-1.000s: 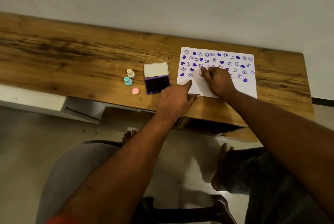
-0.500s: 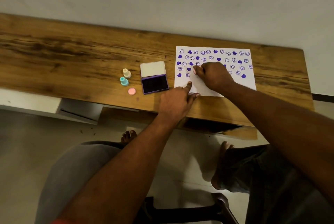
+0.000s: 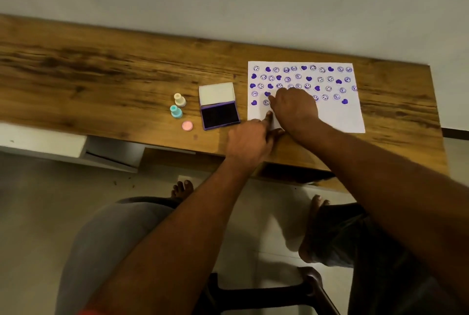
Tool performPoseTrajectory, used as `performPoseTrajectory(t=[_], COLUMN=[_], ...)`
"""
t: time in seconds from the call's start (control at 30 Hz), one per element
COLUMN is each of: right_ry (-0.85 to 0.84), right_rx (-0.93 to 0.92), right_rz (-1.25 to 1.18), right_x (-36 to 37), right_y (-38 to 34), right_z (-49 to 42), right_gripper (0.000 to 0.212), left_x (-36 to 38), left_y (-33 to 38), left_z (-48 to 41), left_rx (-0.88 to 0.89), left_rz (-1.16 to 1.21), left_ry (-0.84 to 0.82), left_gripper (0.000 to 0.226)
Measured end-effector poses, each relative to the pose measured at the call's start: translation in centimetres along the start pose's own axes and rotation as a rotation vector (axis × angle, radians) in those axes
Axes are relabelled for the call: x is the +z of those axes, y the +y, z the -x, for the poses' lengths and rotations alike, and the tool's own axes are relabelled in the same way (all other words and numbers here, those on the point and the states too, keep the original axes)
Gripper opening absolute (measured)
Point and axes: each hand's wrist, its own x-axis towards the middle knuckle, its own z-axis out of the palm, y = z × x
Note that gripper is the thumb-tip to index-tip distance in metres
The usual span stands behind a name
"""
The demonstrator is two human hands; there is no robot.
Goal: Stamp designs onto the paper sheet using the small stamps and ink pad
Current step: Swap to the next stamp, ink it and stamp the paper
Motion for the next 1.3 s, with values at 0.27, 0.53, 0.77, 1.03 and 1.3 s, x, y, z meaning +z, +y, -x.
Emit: performPoseTrajectory(t=[0.27, 0.53, 0.77, 1.03, 1.3], right_ry=[-0.074, -0.048, 0.108, 0.155, 0.169], right_rx=[-0.082, 0.010, 0.603, 0.357, -0.075], right_rz=[0.120, -0.189, -1.516, -1.172, -0.895], right_x=[-0.8, -2.7, -2.2, -1.2, -3.7], right_y=[0.1, 1.4, 4.3, 2.8, -4.4], right_z=[-0.1, -1.0, 0.1, 0.5, 1.4], right_gripper=[0.044, 0.057, 0.039, 0.049, 0.040], left_x=[-0.2, -0.5, -0.8, -1.0, -2.1], left_y=[-0.1, 0.0, -1.2, -6.1, -11.6], left_z=[0.2, 0.2, 1.2, 4.3, 7.1], left_rx=[0.000, -0.012, 0.080, 0.134, -0.410], left_rz=[0.009, 0.045, 0.048, 0.186, 0.446], left_ry=[0.004, 0.069, 0.168, 0.427, 0.594], left_gripper=[0.071, 0.071, 0.068, 0.032, 0.026])
